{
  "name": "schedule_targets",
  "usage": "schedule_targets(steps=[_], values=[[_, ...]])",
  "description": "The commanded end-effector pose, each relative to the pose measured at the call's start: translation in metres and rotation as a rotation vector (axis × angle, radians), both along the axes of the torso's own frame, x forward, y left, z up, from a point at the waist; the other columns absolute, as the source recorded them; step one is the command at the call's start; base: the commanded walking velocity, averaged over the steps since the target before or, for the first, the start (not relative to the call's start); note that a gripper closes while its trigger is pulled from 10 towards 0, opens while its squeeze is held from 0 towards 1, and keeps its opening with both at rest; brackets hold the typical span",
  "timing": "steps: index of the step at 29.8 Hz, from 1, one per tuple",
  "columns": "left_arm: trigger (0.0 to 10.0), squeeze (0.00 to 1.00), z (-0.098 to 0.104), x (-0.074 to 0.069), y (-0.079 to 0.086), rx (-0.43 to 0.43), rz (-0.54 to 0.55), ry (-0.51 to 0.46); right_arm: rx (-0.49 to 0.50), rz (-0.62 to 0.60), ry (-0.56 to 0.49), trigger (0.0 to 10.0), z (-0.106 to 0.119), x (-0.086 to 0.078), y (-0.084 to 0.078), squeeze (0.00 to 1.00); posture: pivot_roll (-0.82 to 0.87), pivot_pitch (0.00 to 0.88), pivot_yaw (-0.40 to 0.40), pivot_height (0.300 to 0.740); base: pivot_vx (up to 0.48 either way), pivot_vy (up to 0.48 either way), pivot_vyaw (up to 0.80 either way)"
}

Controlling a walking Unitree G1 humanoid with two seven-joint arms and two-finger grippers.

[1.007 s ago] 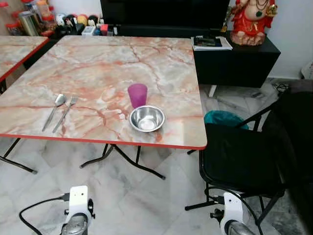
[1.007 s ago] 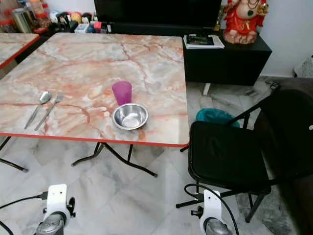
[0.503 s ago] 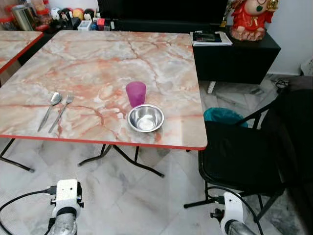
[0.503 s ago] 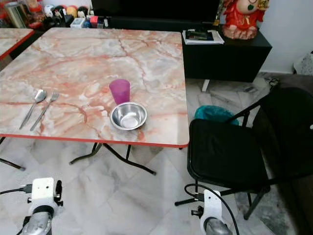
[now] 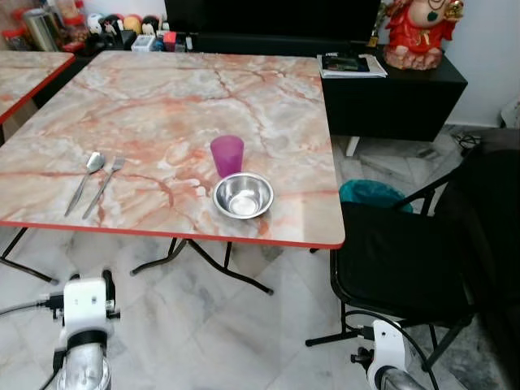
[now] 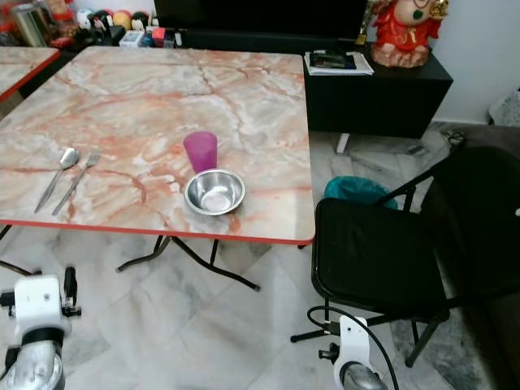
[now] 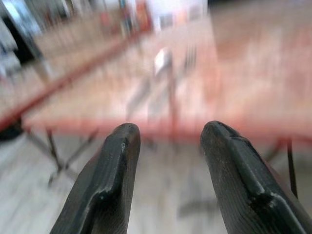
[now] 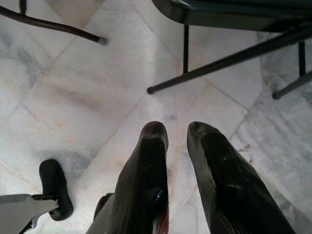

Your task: Setting the table

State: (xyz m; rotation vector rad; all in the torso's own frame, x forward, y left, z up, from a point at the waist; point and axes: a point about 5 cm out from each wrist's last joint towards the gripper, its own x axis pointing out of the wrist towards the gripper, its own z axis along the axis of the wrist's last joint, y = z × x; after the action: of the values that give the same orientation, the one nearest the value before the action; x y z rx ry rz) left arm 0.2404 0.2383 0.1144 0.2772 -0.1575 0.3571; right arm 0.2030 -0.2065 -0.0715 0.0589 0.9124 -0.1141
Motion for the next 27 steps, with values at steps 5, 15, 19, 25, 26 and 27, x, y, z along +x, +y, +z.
schedule_targets(steps=[5,15,19,25,26,27], values=[[10.0,0.0,0.032,0.034,-0.029,-0.058,-0.163,-0.048,-0.005,-0.008,0.008,10.0,-0.001,-0.002,-0.002,0.0,0.02,0.087,-0.018,0.736,0.0,0.0,0.0],[10.0,0.0,0.05,0.082,-0.09,-0.302,-0.446,0.026,0.004,-0.03,0.002,10.0,0.0,0.0,0.002,0.0,0.0,0.093,-0.001,0.736,0.0,0.0,0.0],[10.0,0.0,0.058,0.092,-0.103,-0.338,-0.467,0.006,0.008,-0.044,0.0,10.0,-0.001,0.0,0.003,0.0,0.0,0.094,-0.002,0.736,0.0,0.0,0.0],[10.0,0.0,0.067,0.097,-0.111,-0.362,-0.501,-0.005,0.012,-0.048,-0.004,10.0,0.0,0.0,0.003,0.0,0.01,0.096,-0.002,0.736,0.0,0.0,-0.35],[10.0,0.0,0.068,0.098,-0.111,-0.359,-0.504,-0.005,0.008,-0.045,-0.004,10.0,0.0,0.001,0.003,0.0,0.01,0.096,-0.002,0.736,0.0,0.0,0.0],[10.0,0.0,0.068,0.098,-0.111,-0.359,-0.504,-0.005,0.008,-0.045,-0.004,10.0,0.0,0.001,0.003,0.0,0.01,0.096,-0.002,0.736,0.0,0.0,0.0]])
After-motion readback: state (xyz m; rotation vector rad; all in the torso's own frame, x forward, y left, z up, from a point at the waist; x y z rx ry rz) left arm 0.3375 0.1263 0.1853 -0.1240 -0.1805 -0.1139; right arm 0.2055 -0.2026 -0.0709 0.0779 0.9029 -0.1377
